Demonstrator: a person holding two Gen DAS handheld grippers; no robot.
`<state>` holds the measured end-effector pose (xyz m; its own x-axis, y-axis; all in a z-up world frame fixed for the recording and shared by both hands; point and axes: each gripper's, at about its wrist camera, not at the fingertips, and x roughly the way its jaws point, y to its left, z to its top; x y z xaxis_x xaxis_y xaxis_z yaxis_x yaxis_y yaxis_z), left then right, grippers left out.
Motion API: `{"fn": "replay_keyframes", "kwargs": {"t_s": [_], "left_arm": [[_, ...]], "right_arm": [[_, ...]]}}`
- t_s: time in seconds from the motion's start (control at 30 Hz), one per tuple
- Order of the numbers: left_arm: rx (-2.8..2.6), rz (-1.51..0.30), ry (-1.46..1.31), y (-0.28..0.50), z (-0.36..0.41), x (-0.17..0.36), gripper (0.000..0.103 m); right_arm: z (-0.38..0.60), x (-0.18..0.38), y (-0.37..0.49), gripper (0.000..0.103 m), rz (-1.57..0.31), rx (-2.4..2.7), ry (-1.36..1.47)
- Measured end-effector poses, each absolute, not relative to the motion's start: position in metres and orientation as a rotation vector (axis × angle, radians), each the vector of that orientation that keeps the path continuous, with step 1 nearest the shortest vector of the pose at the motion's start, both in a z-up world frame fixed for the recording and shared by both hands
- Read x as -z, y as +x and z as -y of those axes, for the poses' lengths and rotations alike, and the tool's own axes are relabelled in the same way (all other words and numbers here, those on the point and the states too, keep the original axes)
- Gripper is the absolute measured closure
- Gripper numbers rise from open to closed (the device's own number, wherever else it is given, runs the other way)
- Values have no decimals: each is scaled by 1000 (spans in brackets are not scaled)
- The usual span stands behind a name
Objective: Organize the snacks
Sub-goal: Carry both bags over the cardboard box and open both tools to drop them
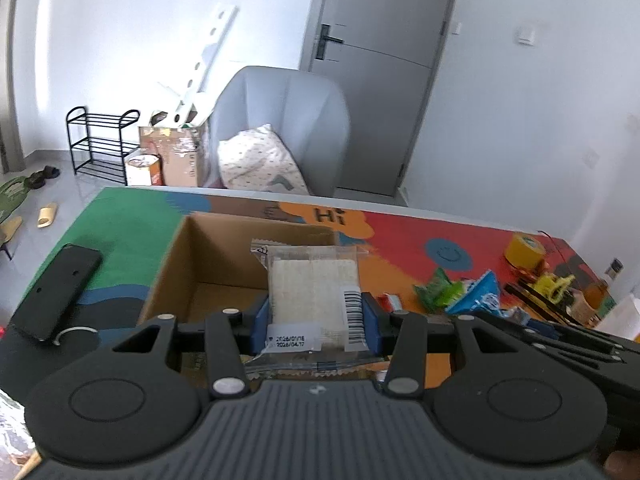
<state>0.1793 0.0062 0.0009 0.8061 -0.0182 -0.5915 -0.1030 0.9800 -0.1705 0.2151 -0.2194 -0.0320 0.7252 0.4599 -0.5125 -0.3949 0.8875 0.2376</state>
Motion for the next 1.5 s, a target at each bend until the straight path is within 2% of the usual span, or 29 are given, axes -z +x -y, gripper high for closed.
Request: {"fn": "replay_keyframes", "kwargs": {"t_s": [0.4,0.53,0.6,0.67,0.8,0.87,0.93,1.07,1.3,1.43,1.5], "left_arm": [[-88,-659,-248,183,-41,10,57],[-102,-649,-256,179,-48,9,51],[-112,-639,-269,175,-54,7,46],[-132,-625,-278,171,-60,4,37],[-167,-612,-281,163,-70,2,29],[-181,-611,-284,162,-73,2,25],[-199,-611,-286,160,-74,2,20],[-225,-619,-302,159,-77,3,12],[-237,-657,-334,159,-71,5,10],[-223,-659,-311,158,-63,5,4],[-195,-659,-308,157,-58,4,2]], "right_arm": [[179,28,222,75,-599,-531,79],[164,29,225,75,-605,-561,69],[157,28,226,75,-606,-578,65],[149,28,226,75,-608,-595,62],[135,25,228,73,-612,-625,48],[131,24,228,64,-610,-626,41],[132,23,228,58,-609,-607,38],[142,24,226,57,-625,-592,57],[166,22,218,44,-627,-520,53],[185,21,213,25,-617,-470,64],[195,20,210,22,-612,-455,86]]}}
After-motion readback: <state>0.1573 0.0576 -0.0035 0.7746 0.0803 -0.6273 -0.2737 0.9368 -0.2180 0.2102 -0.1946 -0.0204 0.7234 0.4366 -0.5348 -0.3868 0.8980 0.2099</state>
